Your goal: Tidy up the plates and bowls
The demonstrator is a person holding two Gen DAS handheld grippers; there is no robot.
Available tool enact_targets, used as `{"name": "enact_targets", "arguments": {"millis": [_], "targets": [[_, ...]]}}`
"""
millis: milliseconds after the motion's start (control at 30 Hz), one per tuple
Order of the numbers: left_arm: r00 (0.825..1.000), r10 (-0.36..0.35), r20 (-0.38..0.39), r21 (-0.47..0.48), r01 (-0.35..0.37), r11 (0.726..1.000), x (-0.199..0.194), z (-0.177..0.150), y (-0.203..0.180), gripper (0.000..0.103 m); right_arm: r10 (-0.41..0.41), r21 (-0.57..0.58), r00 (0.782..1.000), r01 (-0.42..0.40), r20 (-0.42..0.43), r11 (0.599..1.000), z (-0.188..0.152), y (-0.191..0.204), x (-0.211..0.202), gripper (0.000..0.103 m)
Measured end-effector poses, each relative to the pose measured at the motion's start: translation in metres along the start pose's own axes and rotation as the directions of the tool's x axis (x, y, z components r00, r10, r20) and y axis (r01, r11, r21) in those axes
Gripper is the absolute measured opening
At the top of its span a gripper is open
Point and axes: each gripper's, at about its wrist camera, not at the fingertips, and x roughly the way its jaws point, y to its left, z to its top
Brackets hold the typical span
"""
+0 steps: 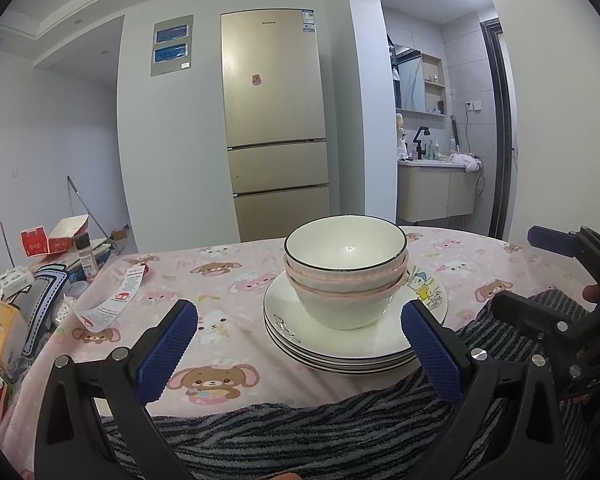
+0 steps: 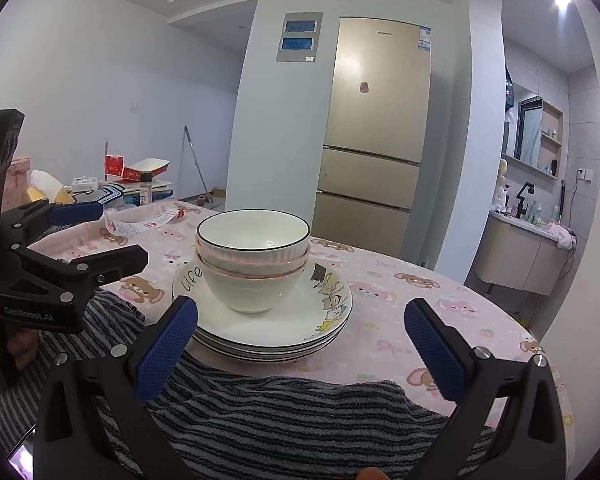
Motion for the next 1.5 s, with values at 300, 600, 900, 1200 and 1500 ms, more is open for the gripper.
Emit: {"name": "enact_targets", "arguments": {"millis": [300, 600, 900, 1200, 1500], "targets": [[1.0, 0.018, -0.005, 0.005, -0.018, 1.0, 0.001, -0.001, -0.001, 0.103, -0.007, -0.022, 1.0, 0.008, 0.014, 1.0, -0.001, 0.006, -0.005, 0.103], [1.0, 0.021, -0.007, 0.006, -0.021, 1.0, 0.001, -0.001, -0.001, 0.103, -0.016, -0.045, 1.0, 0.016, 0.017, 0.999, 0.001, 0.013, -0.006, 0.103], [1.0, 0.026, -0.012, 0.004, -0.026, 1.0, 0.001, -0.002, 0.0, 0.103, -0.014, -0.039, 1.0, 0.013, -0.003, 0.999, 0.002, 0.01, -0.002, 0.103], [0.999, 0.031, -0.015, 0.0, -0.031, 1.0, 0.001, -0.002, 0.001, 0.103, -0.016, -0.029, 1.0, 0.016, -0.002, 0.999, 0.001, 0.01, -0.001, 0.103], [0.999, 0.033, -0.016, 0.001, -0.033, 0.999, 0.001, -0.002, 0.002, 0.103, -0.016, -0.036, 1.0, 0.015, -0.003, 0.999, 0.0, 0.01, -0.001, 0.103]]}}
